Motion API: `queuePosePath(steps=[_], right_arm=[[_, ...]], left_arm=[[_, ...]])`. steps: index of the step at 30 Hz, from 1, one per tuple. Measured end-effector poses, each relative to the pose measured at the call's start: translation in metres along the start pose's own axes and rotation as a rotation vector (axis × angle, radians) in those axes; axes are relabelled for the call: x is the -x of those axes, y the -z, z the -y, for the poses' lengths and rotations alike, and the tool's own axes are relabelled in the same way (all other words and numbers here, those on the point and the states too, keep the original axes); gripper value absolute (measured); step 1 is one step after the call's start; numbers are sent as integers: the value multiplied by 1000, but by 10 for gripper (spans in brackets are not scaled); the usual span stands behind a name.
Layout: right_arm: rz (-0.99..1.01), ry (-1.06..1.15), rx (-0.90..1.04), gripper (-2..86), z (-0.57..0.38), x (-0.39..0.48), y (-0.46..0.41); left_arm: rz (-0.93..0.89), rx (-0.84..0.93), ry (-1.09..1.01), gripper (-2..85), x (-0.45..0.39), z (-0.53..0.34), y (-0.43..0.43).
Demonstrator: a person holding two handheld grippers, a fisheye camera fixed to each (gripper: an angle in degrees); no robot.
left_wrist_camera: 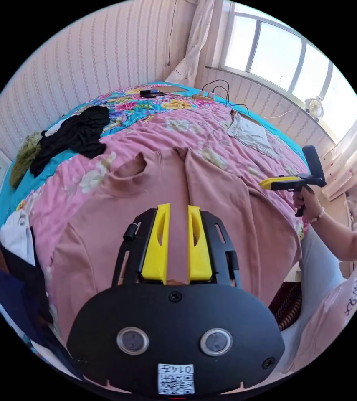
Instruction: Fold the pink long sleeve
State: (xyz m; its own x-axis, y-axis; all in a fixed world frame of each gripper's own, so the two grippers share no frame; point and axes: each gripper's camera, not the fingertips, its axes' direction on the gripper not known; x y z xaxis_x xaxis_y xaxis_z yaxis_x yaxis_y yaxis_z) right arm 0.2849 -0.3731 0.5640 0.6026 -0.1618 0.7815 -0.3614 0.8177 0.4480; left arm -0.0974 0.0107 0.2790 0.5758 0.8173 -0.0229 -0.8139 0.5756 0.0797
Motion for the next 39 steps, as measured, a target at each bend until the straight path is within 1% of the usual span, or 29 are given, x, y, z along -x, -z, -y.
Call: queuePosePath(steps=[2, 3, 4, 5, 6, 8, 9, 11, 12, 14, 15, 17, 20, 24, 26, 28, 31, 33, 35, 37, 39], right_arm=[[9, 78, 62, 54, -21, 29, -11], [16, 100, 81, 54, -26, 38, -16], [29, 146, 134, 54, -32, 56, -30], [48, 197, 195, 54, -35, 75, -48], [63, 225, 226, 53, -36, 86, -57], [132, 339, 348, 52, -35, 133, -98], [149, 371, 370, 52, -34, 146, -108], [190, 522, 447, 53, -29, 206, -146], [195, 563, 466, 53, -28, 222, -155], [204, 733, 531, 54, -26, 290, -193], [203, 776, 543, 55, -26, 307, -202], [183, 907, 566, 57, -27, 371, -238], [180, 1000, 594, 68, -32, 438, -286], [192, 1028, 666, 81, -46, 498, -345], [144, 1077, 689, 101, -61, 531, -377], [63, 1119, 688, 122, -73, 550, -399], [-10, 1107, 691, 152, -84, 566, -431], [-42, 1070, 726, 147, -83, 566, -447], [12, 1004, 754, 88, -71, 556, -446], [96, 971, 735, 42, -58, 542, -424], [170, 946, 690, 30, -43, 523, -389]], left_arm=[[-43, -7, 130, 70, -10, -84, 29], [-44, -15, 178, 69, -12, -105, 36], [-34, -37, 281, 67, -13, -147, 49], [1, -64, 394, 64, -12, -189, 64], [27, -81, 445, 60, -11, -210, 71], [175, -134, 676, 39, -1, -286, 96], [204, -149, 736, 33, 2, -304, 102], [287, -234, 933, 11, 15, -361, 125], [304, -255, 957, 12, 18, -373, 129], [384, -295, 1049, 40, 32, -409, 141], [403, -309, 1074, 46, 35, -418, 143], [424, -395, 1173, 68, 53, -449, 150], [394, -487, 1227, 86, 74, -470, 151], [371, -488, 1221, 90, 91, -473, 137], [368, -437, 1211, 77, 95, -472, 123], [407, -436, 1187, 67, 91, -474, 116], [452, -428, 1147, 61, 82, -473, 111], [468, -410, 1129, 58, 79, -472, 111], [474, -401, 1110, 55, 75, -471, 114], [478, -424, 1062, 53, 66, -468, 122], [477, -474, 980, 52, 52, -459, 133]])
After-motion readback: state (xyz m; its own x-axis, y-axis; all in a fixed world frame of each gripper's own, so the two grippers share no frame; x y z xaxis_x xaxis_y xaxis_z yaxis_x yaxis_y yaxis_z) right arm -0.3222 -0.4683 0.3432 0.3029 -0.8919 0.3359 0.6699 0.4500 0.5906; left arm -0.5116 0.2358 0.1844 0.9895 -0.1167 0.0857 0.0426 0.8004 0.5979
